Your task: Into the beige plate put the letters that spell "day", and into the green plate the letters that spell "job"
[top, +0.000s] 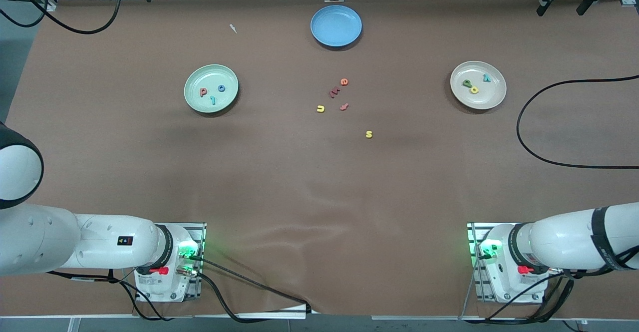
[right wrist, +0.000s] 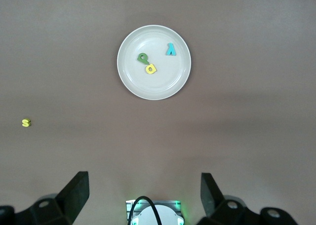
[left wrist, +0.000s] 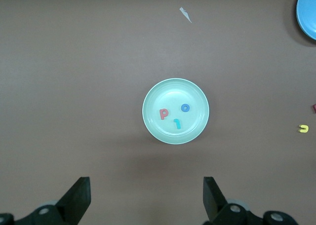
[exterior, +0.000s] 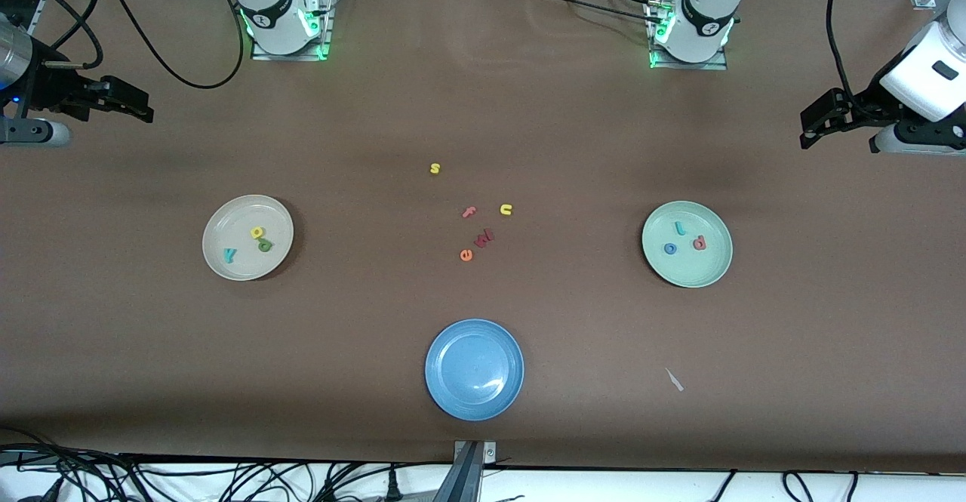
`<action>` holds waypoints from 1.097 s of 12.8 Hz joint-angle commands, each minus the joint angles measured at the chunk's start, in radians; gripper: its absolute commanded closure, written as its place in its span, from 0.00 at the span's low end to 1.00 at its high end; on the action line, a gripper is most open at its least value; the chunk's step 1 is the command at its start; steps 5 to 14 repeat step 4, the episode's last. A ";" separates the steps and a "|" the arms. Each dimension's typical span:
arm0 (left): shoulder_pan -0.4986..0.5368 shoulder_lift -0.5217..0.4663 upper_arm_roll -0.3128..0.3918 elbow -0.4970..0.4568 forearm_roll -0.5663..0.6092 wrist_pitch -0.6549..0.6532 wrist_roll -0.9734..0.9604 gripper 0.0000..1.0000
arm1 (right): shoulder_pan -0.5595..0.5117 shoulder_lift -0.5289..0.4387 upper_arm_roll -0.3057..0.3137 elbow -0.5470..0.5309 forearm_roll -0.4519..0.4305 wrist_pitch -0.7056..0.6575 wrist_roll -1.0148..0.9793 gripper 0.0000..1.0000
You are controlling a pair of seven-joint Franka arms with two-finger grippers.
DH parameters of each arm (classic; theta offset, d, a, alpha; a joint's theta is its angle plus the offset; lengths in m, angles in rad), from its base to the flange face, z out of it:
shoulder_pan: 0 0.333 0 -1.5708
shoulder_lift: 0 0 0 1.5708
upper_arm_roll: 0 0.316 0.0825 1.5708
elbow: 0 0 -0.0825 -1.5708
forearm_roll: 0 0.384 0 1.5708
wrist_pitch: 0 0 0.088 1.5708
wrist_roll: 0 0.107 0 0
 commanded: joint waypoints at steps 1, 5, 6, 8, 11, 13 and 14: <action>-0.018 0.016 0.000 0.049 0.025 -0.047 0.002 0.00 | -0.002 0.002 -0.002 0.014 0.005 -0.017 -0.013 0.00; -0.018 0.041 0.001 0.094 0.014 -0.094 0.004 0.00 | -0.002 0.002 -0.001 0.015 0.005 -0.017 -0.013 0.00; -0.018 0.041 0.001 0.094 0.014 -0.094 0.004 0.00 | -0.002 0.002 -0.001 0.015 0.005 -0.017 -0.013 0.00; -0.018 0.041 0.001 0.094 0.014 -0.094 0.004 0.00 | -0.002 0.002 -0.001 0.015 0.005 -0.017 -0.013 0.00; -0.018 0.041 0.001 0.094 0.014 -0.094 0.004 0.00 | -0.002 0.002 -0.001 0.015 0.005 -0.017 -0.013 0.00; -0.018 0.041 0.001 0.094 0.014 -0.094 0.004 0.00 | -0.002 0.002 -0.001 0.015 0.005 -0.017 -0.013 0.00; -0.018 0.041 0.001 0.094 0.014 -0.094 0.004 0.00 | -0.002 0.002 -0.001 0.015 0.005 -0.017 -0.013 0.00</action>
